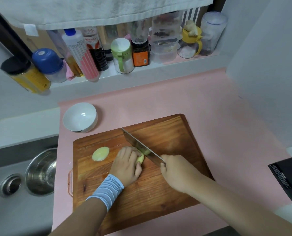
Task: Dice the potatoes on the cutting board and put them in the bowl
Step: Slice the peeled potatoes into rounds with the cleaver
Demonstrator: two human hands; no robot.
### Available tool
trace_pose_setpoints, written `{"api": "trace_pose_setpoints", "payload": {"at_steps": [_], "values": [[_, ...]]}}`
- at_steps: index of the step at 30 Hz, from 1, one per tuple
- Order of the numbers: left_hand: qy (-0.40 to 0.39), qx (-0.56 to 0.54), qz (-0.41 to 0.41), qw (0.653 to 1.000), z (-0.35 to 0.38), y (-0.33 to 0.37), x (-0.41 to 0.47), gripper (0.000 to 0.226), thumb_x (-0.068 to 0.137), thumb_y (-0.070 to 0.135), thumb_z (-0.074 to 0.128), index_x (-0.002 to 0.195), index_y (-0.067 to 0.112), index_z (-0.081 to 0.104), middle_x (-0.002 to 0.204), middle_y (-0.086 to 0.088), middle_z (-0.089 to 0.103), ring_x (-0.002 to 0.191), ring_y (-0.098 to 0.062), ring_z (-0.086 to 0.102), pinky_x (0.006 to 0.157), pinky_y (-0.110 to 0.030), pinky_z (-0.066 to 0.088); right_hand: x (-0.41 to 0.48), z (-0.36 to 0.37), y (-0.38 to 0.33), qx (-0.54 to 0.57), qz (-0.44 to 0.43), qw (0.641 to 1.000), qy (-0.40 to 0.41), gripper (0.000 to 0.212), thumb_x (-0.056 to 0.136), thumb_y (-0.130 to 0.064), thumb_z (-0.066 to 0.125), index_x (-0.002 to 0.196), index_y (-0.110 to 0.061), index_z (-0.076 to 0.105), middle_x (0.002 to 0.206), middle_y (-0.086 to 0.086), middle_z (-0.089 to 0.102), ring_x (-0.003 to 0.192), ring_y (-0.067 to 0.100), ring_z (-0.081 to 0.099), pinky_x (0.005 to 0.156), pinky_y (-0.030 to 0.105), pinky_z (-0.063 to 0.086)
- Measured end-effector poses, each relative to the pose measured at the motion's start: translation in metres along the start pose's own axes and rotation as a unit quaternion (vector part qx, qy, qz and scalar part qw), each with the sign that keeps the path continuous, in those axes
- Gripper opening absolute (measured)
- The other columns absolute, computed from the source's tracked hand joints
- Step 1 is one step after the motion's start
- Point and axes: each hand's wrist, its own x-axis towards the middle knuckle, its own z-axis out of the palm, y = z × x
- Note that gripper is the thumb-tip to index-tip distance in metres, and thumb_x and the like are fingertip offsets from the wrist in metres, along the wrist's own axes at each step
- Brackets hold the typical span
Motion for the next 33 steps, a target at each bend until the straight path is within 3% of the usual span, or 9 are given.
{"api": "trace_pose_setpoints", "payload": {"at_steps": [4, 9, 14, 20, 26, 33], "values": [[0.000, 0.001, -0.002, 1.000, 0.001, 0.001, -0.001, 0.023, 0.080, 0.021, 0.055, 0.093, 0.004, 0.059, 0.096, -0.012, 0.057, 0.088, -0.030, 0.053, 0.080, -0.037, 0.042, 0.017, 0.009, -0.005, 0.008, -0.007, 1.000, 0.001, 0.025, 0.106, -0.024, 0.039, 0.086, -0.019, 0.055, 0.073, -0.007, 0.056, 0.066, 0.010, 0.057, 0.055, 0.022, 0.039], [0.008, -0.003, 0.002, 1.000, 0.002, -0.002, -0.001, 0.023, 0.079, 0.020, 0.056, 0.093, 0.003, 0.061, 0.097, -0.011, 0.058, 0.090, -0.030, 0.054, 0.083, -0.036, 0.040, 0.013, 0.020, 0.007, 0.024, 0.003, 1.000, 0.015, 0.022, 0.104, -0.026, 0.041, 0.093, -0.018, 0.058, 0.076, -0.001, 0.064, 0.068, 0.017, 0.064, 0.068, 0.038, 0.055], [0.009, -0.009, 0.003, 1.000, 0.003, -0.002, -0.002, 0.022, 0.079, 0.020, 0.056, 0.095, 0.005, 0.060, 0.098, -0.011, 0.058, 0.091, -0.029, 0.053, 0.082, -0.037, 0.042, 0.015, 0.026, 0.005, 0.018, 0.004, 0.999, 0.042, 0.018, 0.104, -0.026, 0.042, 0.101, -0.019, 0.058, 0.078, -0.001, 0.066, 0.071, 0.019, 0.064, 0.067, 0.036, 0.053], [0.001, -0.010, 0.010, 1.000, -0.003, 0.001, -0.004, 0.023, 0.082, 0.020, 0.056, 0.099, 0.005, 0.061, 0.101, -0.009, 0.057, 0.092, -0.027, 0.052, 0.083, -0.035, 0.043, 0.007, 0.026, 0.005, 0.024, 0.012, 0.998, 0.051, 0.020, 0.104, -0.030, 0.041, 0.098, -0.024, 0.059, 0.077, -0.005, 0.063, 0.074, 0.019, 0.064, 0.063, 0.032, 0.048], [0.024, -0.012, 0.006, 1.000, -0.003, 0.001, -0.007, 0.022, 0.084, 0.020, 0.056, 0.101, 0.006, 0.060, 0.101, -0.007, 0.056, 0.093, -0.026, 0.053, 0.085, -0.032, 0.041, -0.016, 0.022, -0.003, -0.018, -0.050, 0.992, 0.113, 0.032, 0.106, -0.034, 0.037, 0.131, -0.032, 0.056, 0.092, -0.004, 0.069, 0.084, 0.018, 0.066, 0.072, 0.035, 0.053], [0.053, 0.001, 0.017, 0.998, 0.001, 0.001, -0.007, 0.021, 0.083, 0.020, 0.055, 0.101, 0.010, 0.052, 0.096, -0.012, 0.058, 0.095, -0.026, 0.050, 0.085, -0.033, 0.040, -0.027, 0.023, -0.010, -0.044, -0.041, 0.992, 0.115, 0.032, 0.107, -0.033, 0.035, 0.131, -0.029, 0.056, 0.093, -0.003, 0.069, 0.086, 0.020, 0.067, 0.076, 0.038, 0.055]]}}
